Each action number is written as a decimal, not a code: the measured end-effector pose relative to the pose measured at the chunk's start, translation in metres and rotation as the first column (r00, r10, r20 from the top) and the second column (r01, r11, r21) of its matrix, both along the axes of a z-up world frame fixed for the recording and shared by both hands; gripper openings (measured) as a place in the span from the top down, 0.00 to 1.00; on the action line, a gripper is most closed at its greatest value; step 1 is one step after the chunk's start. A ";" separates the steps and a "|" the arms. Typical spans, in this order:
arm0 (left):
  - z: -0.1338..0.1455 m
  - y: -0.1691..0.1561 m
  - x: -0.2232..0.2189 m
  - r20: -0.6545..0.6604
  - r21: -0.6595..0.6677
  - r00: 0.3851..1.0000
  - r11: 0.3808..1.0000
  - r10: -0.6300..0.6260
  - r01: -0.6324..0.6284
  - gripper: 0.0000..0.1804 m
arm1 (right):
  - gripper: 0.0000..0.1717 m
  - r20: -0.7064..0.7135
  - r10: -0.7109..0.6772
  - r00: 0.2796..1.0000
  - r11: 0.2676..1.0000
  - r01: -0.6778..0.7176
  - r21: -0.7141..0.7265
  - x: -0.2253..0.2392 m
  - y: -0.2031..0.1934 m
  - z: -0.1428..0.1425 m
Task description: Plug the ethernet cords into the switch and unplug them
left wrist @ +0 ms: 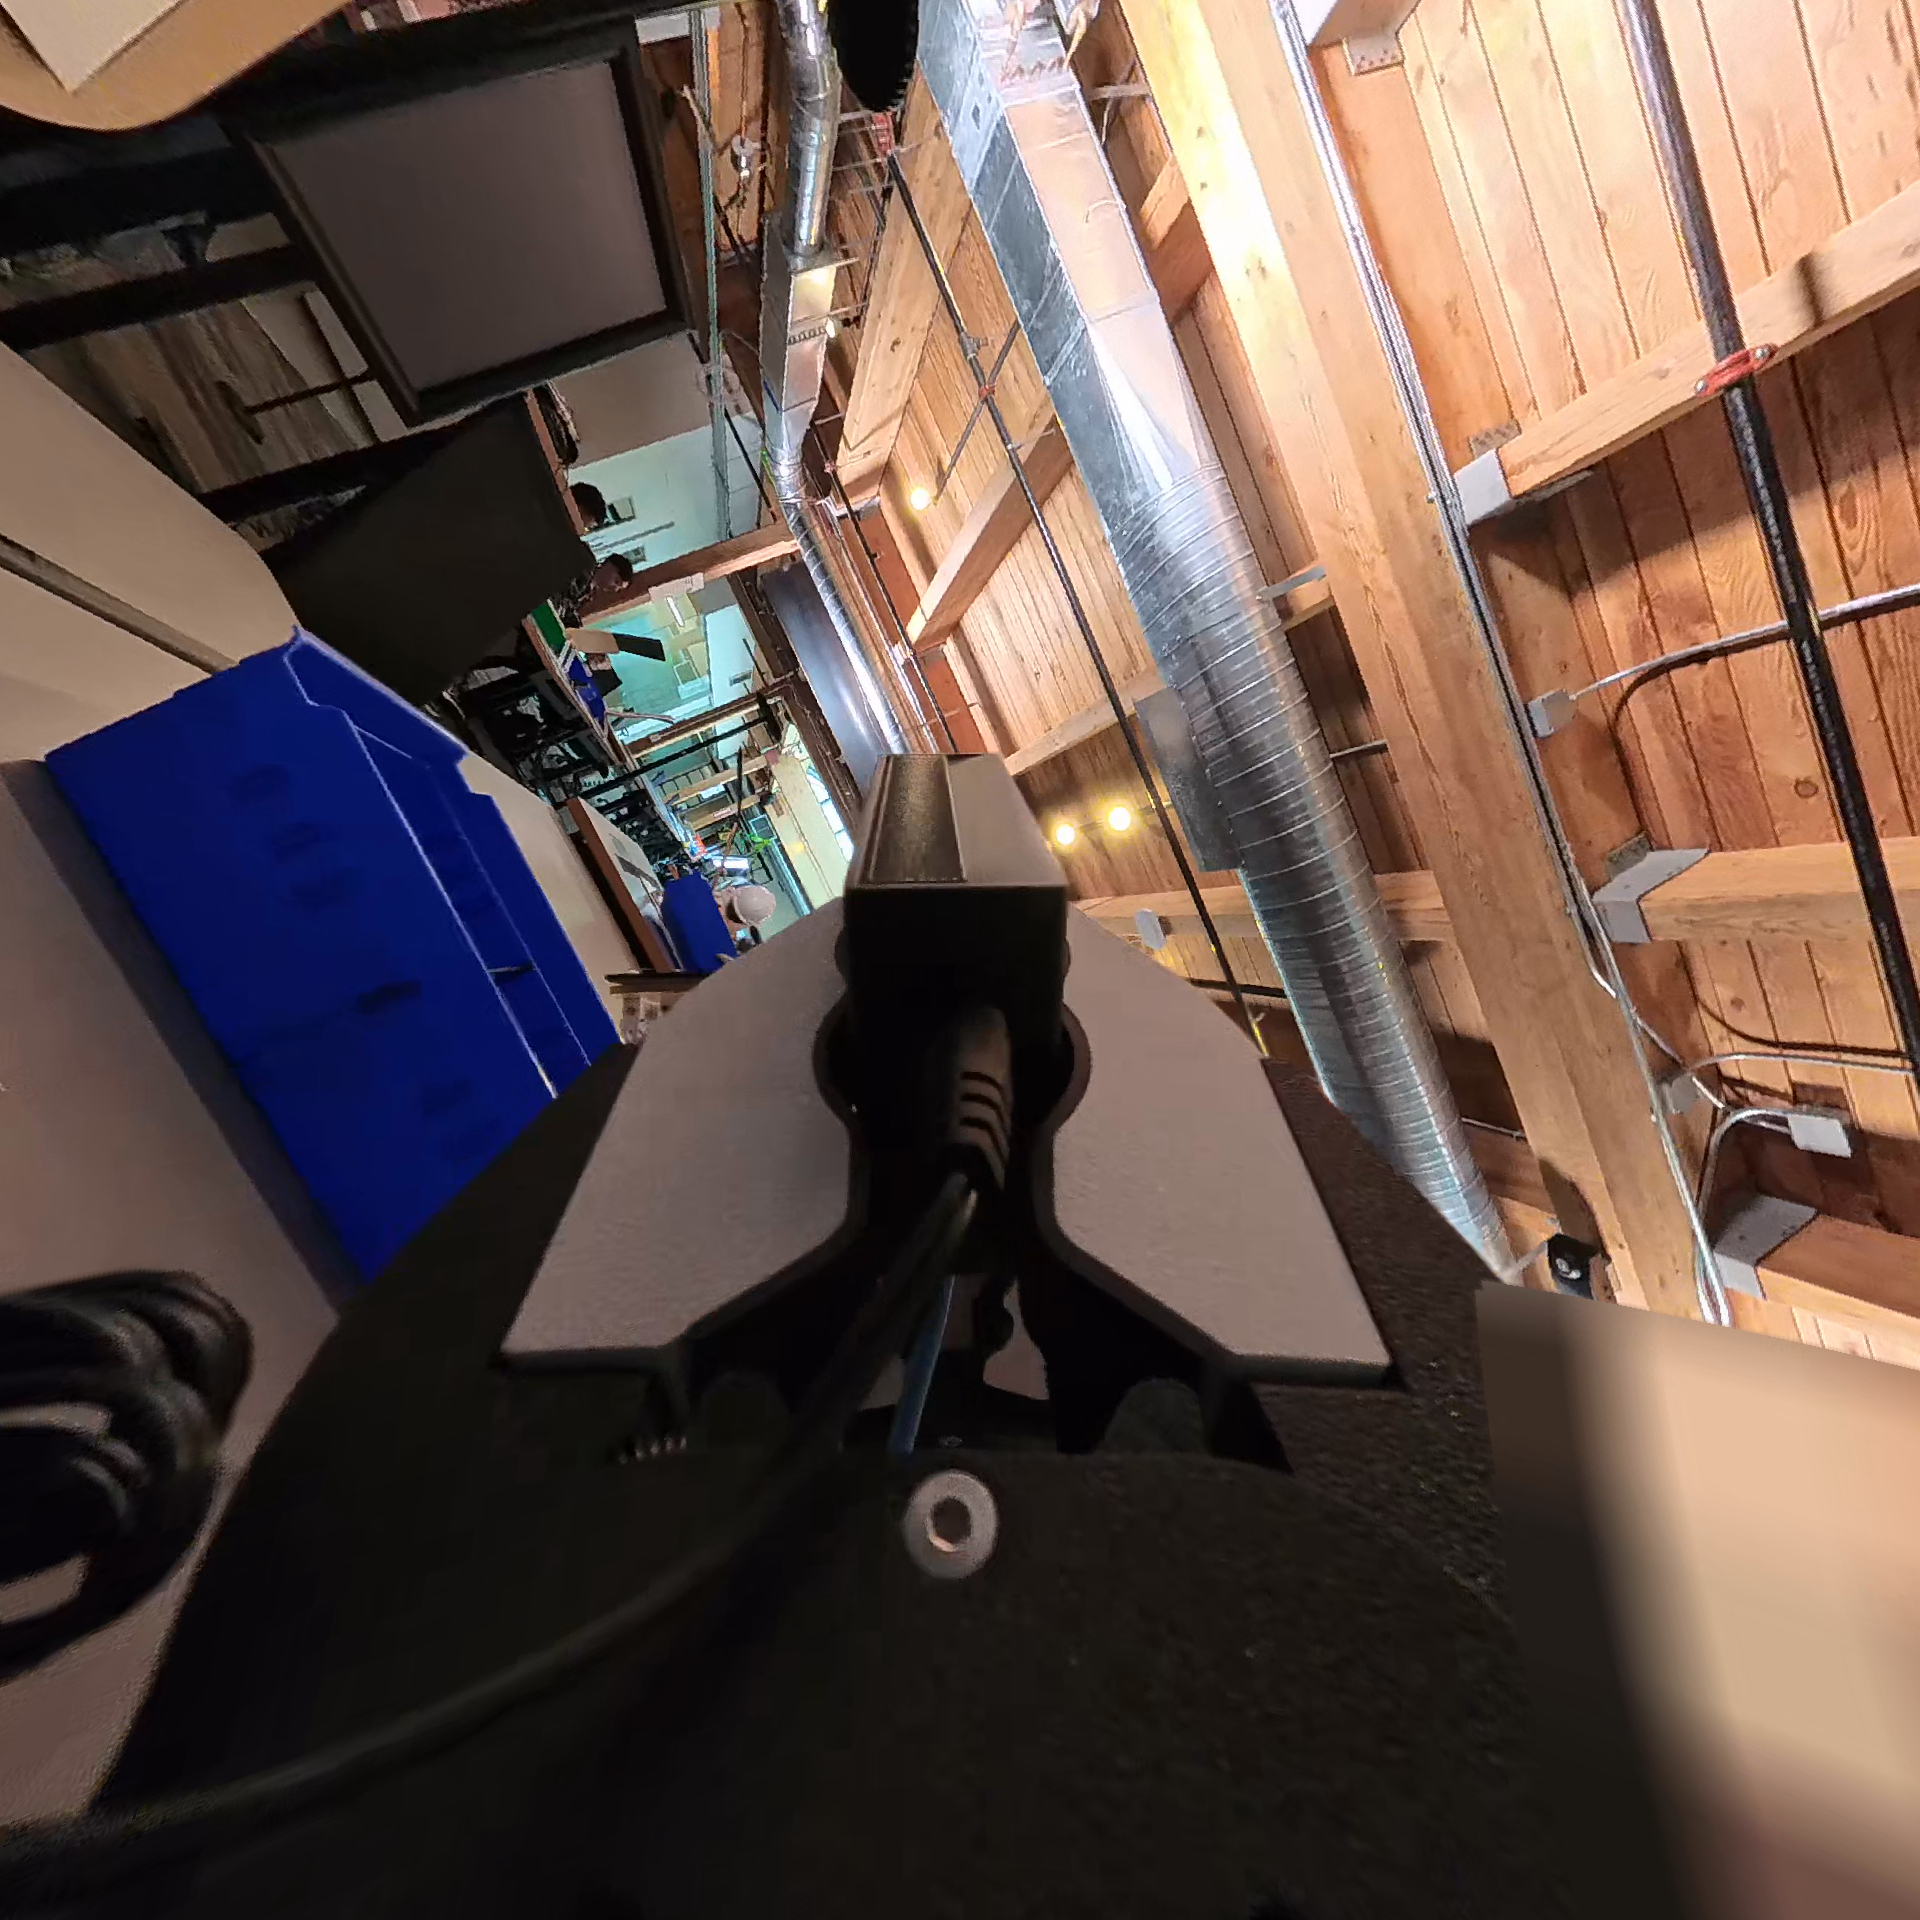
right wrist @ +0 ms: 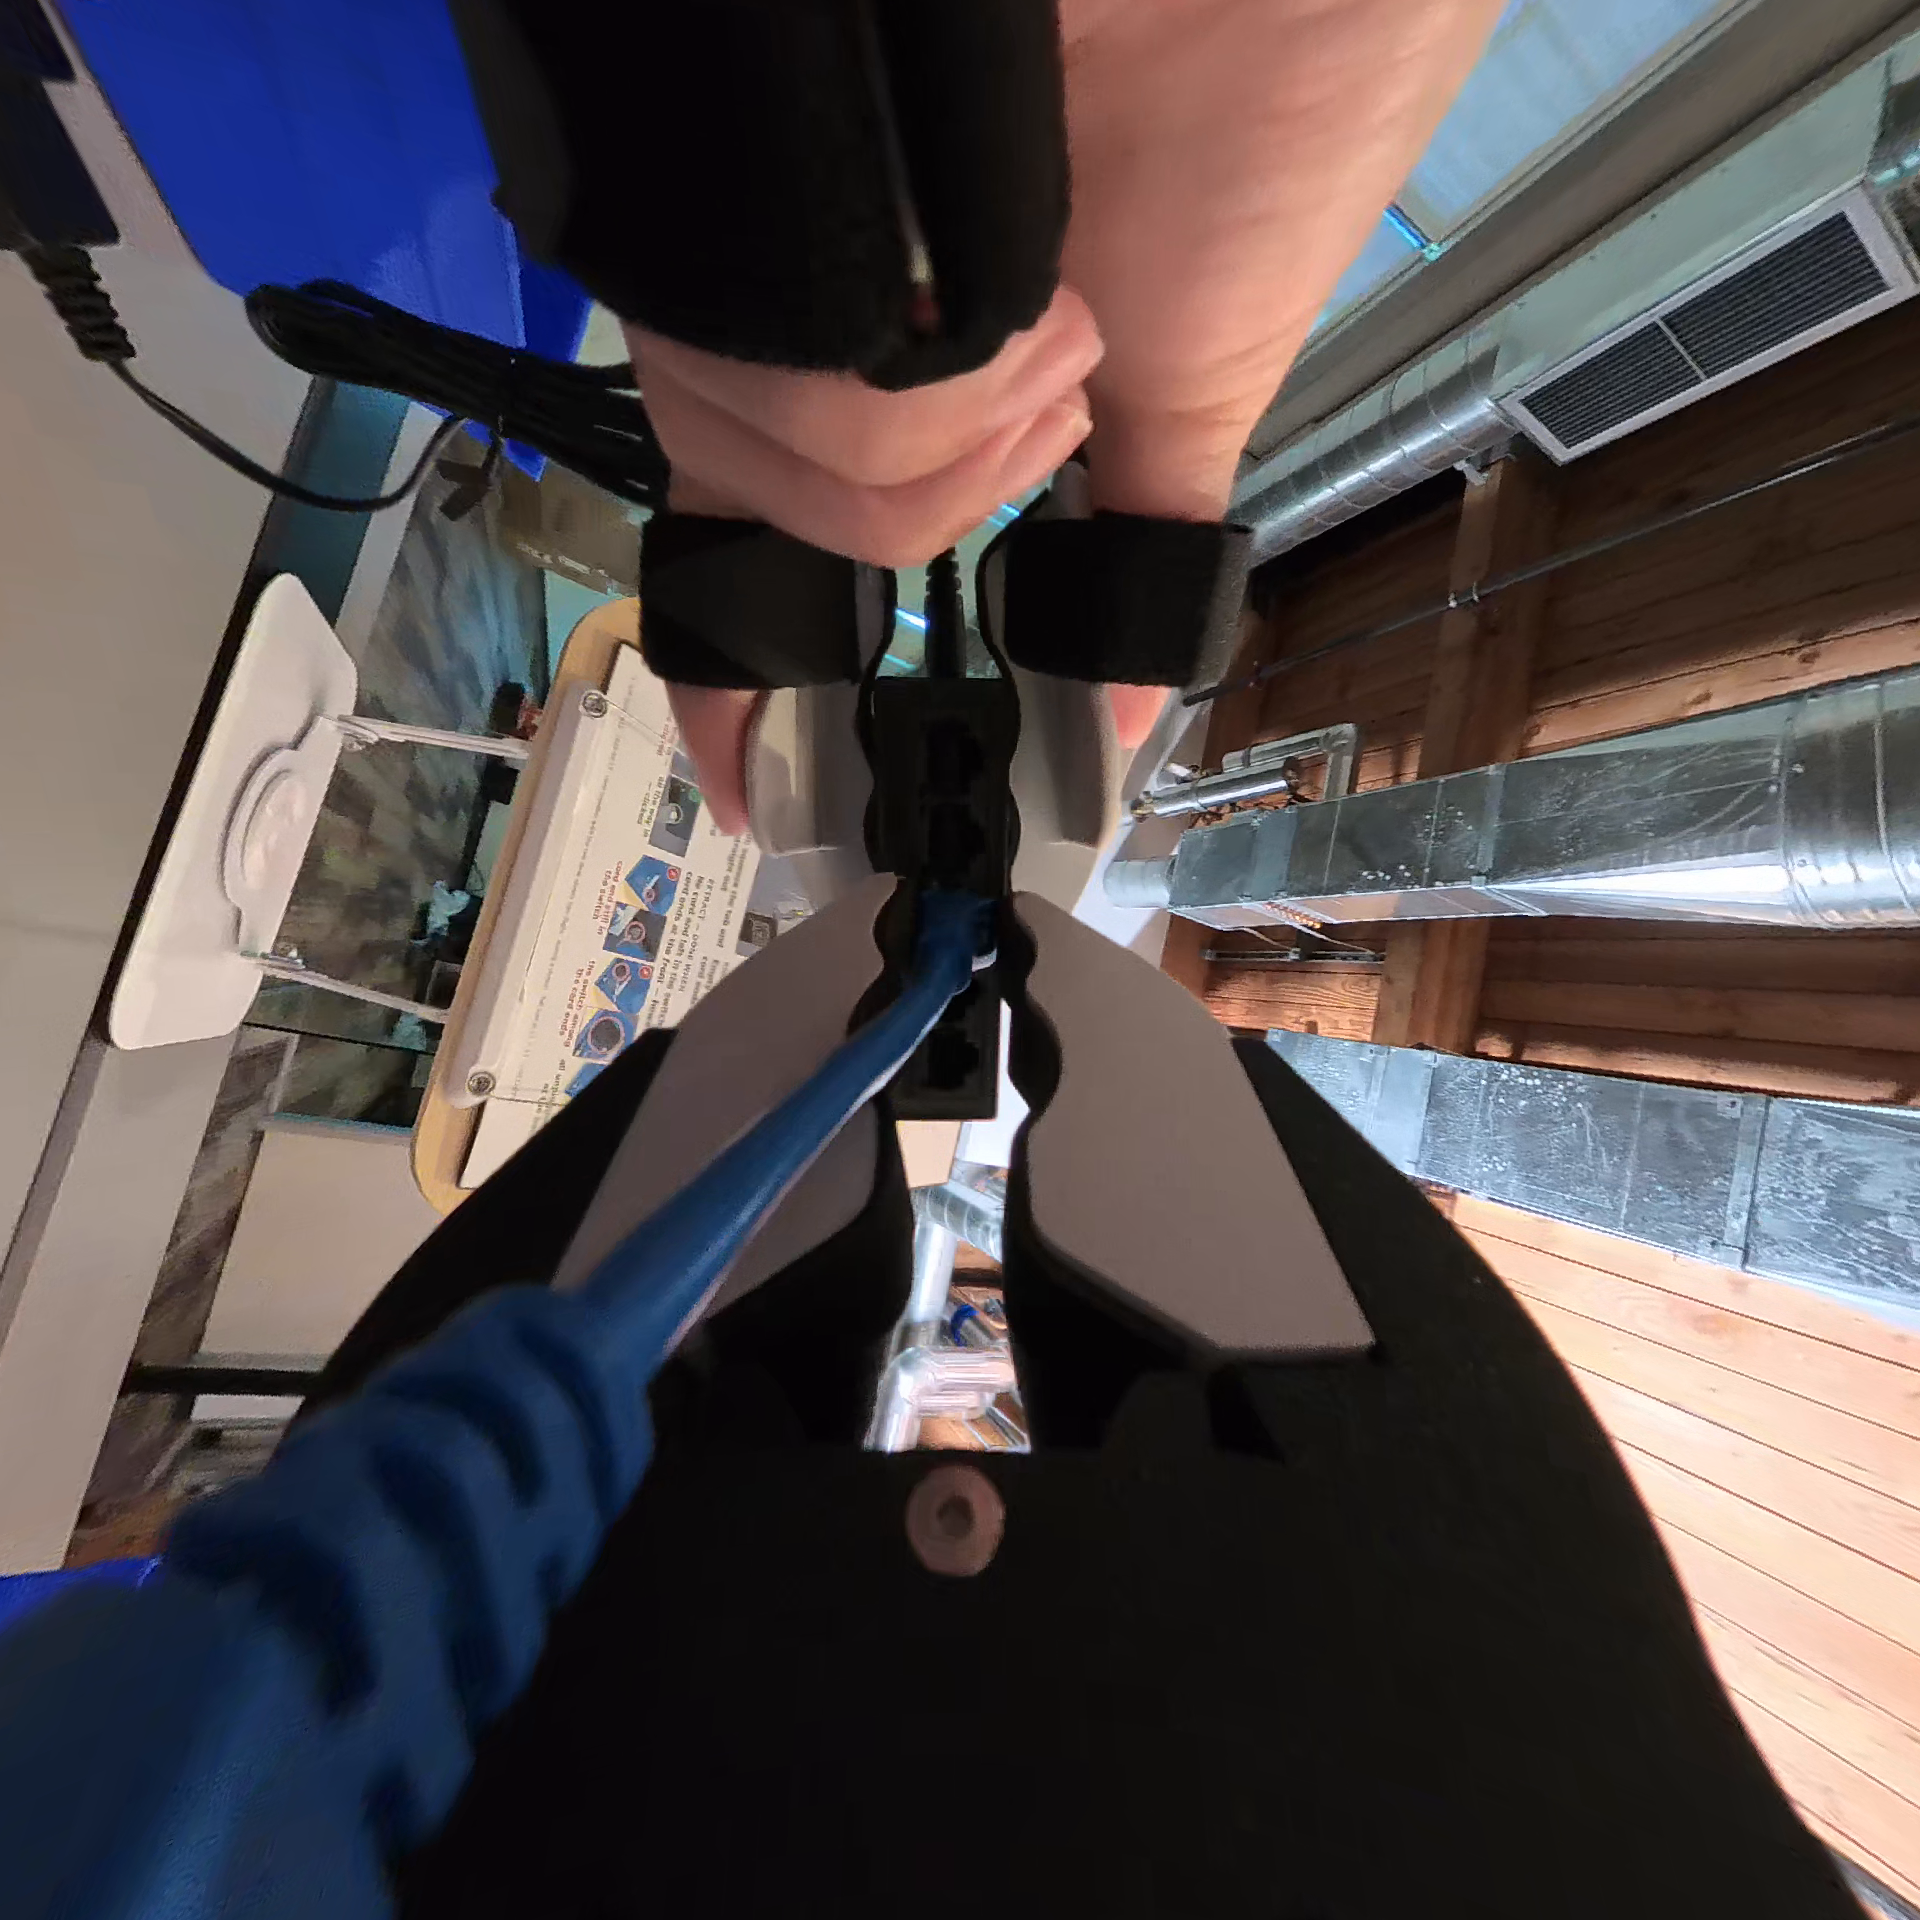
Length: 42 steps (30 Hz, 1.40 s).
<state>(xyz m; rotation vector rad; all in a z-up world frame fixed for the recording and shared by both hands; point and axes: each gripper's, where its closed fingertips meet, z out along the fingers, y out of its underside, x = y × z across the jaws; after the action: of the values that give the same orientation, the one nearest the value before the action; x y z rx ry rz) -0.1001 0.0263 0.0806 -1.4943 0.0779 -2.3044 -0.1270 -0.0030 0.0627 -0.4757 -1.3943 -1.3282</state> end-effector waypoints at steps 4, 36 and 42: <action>0.000 0.000 -0.001 0.000 -0.008 1.000 1.000 0.006 -0.006 0.84 | 0.92 0.030 -0.037 0.999 0.998 0.038 -0.048 -0.001 0.000 -0.001; 0.011 -0.064 0.033 0.140 0.094 0.944 0.953 -0.298 0.287 0.78 | 0.93 0.102 0.083 0.991 0.995 -0.076 -0.066 0.022 -0.050 -0.001; 0.015 -0.054 0.025 0.169 0.096 0.962 0.975 -0.214 0.200 0.79 | 0.89 0.122 0.028 0.992 0.996 -0.037 0.078 0.015 -0.044 0.004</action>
<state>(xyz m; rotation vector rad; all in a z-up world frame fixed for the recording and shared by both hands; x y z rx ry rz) -0.0754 -0.0281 0.0952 -1.2881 0.2844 -2.5582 -0.1122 -0.0471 0.0664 -0.3219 -1.4359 -1.4001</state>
